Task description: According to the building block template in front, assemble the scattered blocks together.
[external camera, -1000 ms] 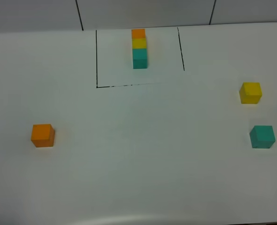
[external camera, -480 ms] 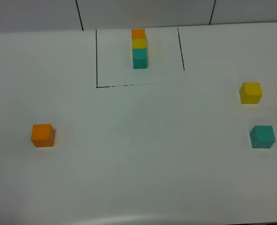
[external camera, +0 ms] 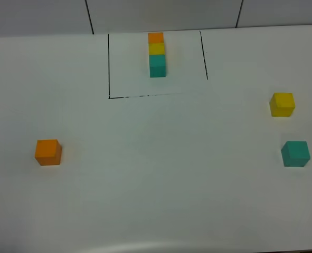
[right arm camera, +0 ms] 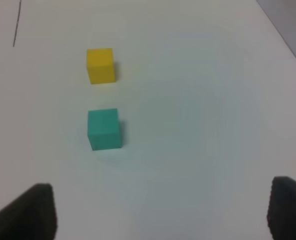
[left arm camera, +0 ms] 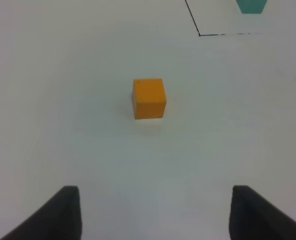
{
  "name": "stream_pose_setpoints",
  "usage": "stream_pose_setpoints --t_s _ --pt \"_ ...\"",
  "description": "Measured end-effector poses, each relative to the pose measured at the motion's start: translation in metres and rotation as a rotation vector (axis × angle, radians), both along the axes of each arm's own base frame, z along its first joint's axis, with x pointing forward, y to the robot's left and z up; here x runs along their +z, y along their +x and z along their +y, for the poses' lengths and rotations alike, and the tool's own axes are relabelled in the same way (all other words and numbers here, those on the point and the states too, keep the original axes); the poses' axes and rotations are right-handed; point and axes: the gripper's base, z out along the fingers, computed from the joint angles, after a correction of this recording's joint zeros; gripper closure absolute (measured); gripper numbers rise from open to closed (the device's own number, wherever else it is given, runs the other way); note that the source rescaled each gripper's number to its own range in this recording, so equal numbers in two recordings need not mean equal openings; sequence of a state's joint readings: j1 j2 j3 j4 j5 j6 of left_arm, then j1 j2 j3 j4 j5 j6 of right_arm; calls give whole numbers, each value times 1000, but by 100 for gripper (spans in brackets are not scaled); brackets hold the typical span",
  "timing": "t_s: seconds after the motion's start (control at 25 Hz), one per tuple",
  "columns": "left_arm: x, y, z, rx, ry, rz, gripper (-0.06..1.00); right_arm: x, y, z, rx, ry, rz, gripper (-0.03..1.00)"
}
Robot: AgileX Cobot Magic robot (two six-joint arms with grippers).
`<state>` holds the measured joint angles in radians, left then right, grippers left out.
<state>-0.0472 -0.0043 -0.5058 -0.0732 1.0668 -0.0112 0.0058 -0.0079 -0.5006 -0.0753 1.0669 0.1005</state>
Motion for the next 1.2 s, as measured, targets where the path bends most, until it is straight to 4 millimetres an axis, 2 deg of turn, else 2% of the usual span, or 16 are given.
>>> stream_pose_setpoints --t_s 0.6,0.72,0.92,1.08,1.2 --pt "0 0 0 0 0 0 56 0 0 0 0 0 0 24" --pt "0 1 0 0 0 9 47 0 0 0 0 0 0 24" --pt "8 13 -1 -4 9 24 20 0 0 0 0 0 0 24" --pt "17 36 -1 -9 23 21 1 0 0 0 0 0 0 24" --pt "22 59 -2 -8 25 87 -4 0 0 0 0 0 0 24"
